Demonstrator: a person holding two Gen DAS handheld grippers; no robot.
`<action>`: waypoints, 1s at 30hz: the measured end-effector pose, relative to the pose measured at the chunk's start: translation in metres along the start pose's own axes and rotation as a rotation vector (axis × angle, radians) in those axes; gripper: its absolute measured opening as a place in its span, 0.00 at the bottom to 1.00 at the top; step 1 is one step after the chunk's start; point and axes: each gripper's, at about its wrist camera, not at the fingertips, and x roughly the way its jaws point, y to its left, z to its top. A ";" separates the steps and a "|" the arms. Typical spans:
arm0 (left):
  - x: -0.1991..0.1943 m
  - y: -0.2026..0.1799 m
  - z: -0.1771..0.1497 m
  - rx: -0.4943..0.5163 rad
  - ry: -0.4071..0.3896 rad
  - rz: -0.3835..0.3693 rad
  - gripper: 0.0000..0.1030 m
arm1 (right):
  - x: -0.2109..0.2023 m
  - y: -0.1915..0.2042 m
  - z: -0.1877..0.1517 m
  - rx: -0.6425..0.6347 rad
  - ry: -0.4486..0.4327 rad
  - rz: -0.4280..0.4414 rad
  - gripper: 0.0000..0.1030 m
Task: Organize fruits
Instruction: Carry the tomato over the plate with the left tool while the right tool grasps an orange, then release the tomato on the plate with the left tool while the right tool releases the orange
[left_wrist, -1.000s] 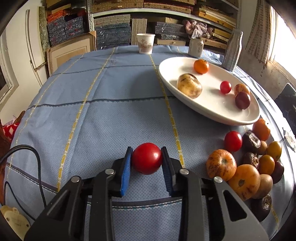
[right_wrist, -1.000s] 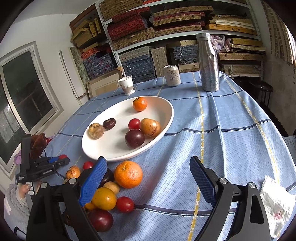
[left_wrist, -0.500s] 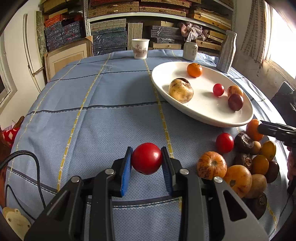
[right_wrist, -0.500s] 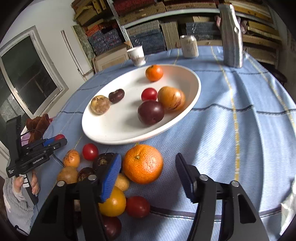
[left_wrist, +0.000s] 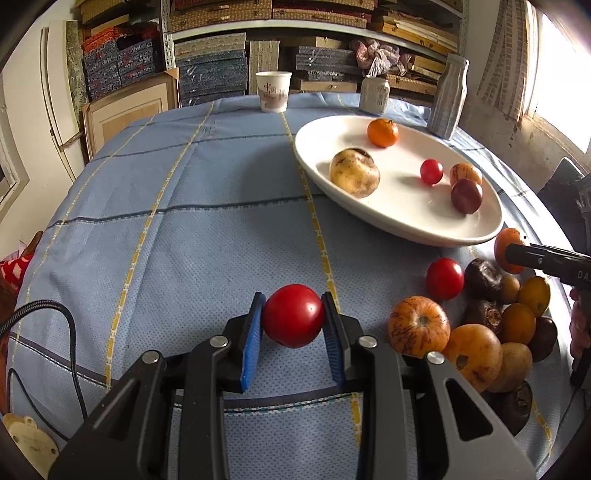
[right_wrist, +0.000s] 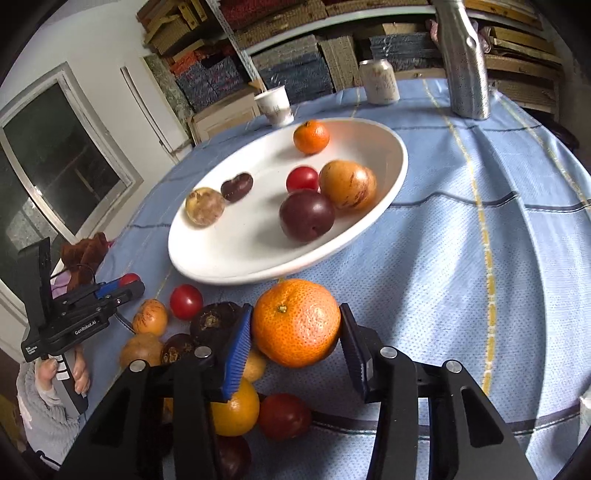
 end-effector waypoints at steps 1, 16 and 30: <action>-0.005 0.000 0.001 0.000 -0.018 -0.001 0.29 | -0.005 -0.001 0.000 -0.002 -0.016 0.001 0.45; -0.053 -0.037 0.088 0.027 -0.157 -0.079 0.29 | -0.090 0.015 0.079 -0.051 -0.263 -0.007 0.45; 0.047 -0.109 0.088 0.133 0.029 -0.176 0.29 | 0.037 -0.010 0.131 -0.014 -0.111 -0.061 0.45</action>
